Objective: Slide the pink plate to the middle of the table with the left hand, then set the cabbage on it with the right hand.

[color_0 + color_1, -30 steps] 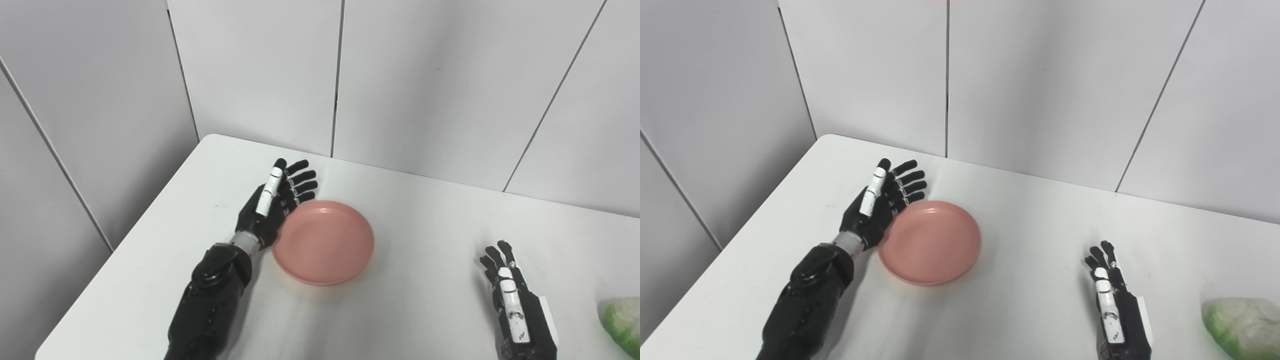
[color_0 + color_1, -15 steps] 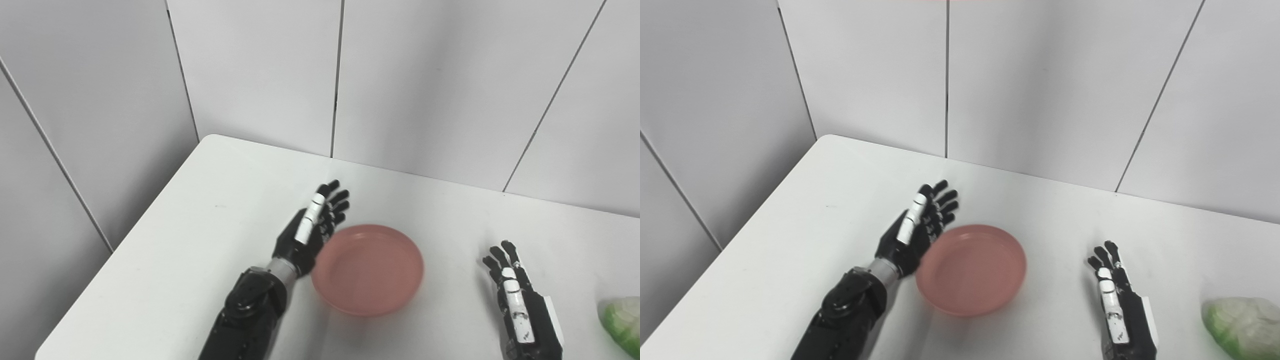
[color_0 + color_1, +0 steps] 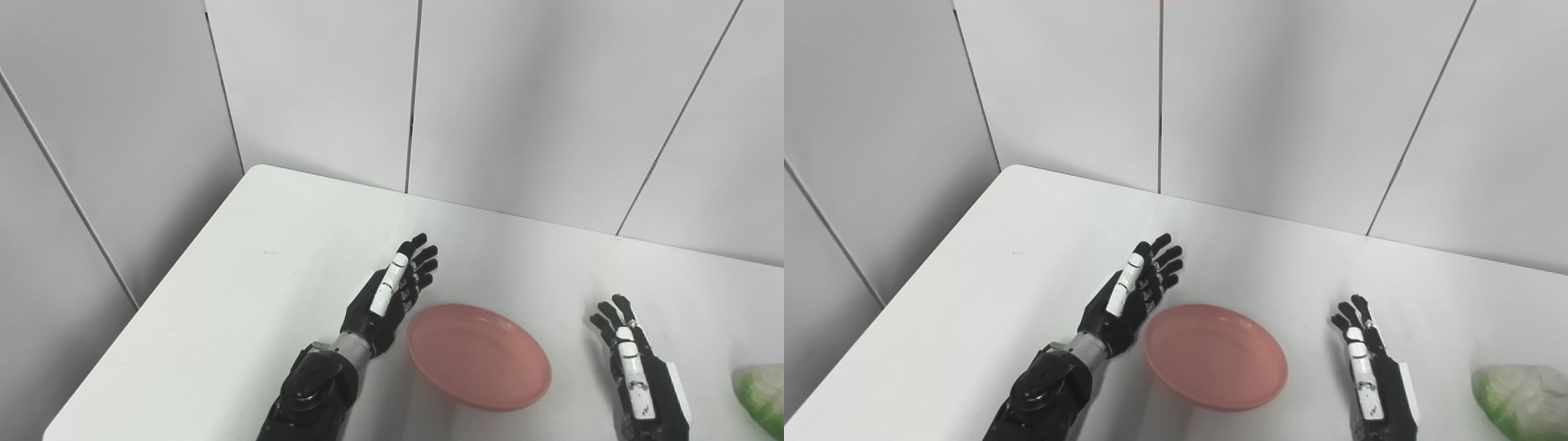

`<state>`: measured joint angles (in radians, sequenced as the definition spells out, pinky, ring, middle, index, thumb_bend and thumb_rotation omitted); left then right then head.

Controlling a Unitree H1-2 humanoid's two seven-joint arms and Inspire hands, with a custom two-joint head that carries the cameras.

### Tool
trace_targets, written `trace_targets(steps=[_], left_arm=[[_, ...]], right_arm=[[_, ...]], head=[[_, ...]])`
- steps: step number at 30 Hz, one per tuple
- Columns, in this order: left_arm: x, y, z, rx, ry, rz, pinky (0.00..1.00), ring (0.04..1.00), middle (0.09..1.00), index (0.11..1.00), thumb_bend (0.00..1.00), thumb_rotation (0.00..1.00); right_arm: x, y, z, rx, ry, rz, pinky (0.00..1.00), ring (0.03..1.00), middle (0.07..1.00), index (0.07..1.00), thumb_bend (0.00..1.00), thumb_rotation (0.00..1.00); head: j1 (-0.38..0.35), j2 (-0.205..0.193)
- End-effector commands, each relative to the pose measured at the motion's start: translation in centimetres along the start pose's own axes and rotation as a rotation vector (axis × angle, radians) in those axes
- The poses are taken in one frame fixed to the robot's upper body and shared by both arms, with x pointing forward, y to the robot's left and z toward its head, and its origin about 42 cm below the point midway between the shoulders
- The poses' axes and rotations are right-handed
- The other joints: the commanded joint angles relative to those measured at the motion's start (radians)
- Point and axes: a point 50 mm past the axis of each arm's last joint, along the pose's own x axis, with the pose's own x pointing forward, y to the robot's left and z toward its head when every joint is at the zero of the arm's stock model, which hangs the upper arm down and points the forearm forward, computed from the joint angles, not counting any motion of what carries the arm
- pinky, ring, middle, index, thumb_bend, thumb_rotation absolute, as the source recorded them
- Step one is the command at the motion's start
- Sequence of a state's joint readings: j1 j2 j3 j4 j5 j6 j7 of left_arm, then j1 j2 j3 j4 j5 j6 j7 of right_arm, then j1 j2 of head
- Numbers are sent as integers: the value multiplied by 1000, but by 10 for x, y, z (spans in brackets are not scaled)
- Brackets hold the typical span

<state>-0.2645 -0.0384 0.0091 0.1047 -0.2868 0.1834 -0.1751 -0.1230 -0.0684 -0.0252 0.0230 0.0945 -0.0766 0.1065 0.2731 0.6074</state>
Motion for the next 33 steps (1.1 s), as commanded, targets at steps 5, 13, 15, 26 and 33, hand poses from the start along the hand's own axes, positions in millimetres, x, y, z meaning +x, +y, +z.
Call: trace_targets(steps=[5,13,15,26,33], left_arm=[[-1,-3,29,3,-90,-36,1000,975,963,952,677,855],[-10,6,44,-8,-98,-34,992,966,956,951,637,854],[-12,7,45,-6,-90,-40,997,963,953,943,631,858],[-31,1,13,128,15,-95,1000,972,965,958,714,823],[-36,-5,0,182,40,-109,1000,968,961,957,738,827]], right_arm=[[10,12,22,-14,-81,6,950,879,909,938,611,897],[13,30,29,9,-80,6,944,872,900,935,651,857],[13,32,33,-12,-85,-4,932,867,895,932,647,866],[15,45,48,-50,-81,-31,939,860,898,925,620,930],[17,46,54,-18,-86,-36,975,873,895,931,626,914]], head=[[-84,34],[-201,85],[-224,98],[-322,145],[-329,155]])
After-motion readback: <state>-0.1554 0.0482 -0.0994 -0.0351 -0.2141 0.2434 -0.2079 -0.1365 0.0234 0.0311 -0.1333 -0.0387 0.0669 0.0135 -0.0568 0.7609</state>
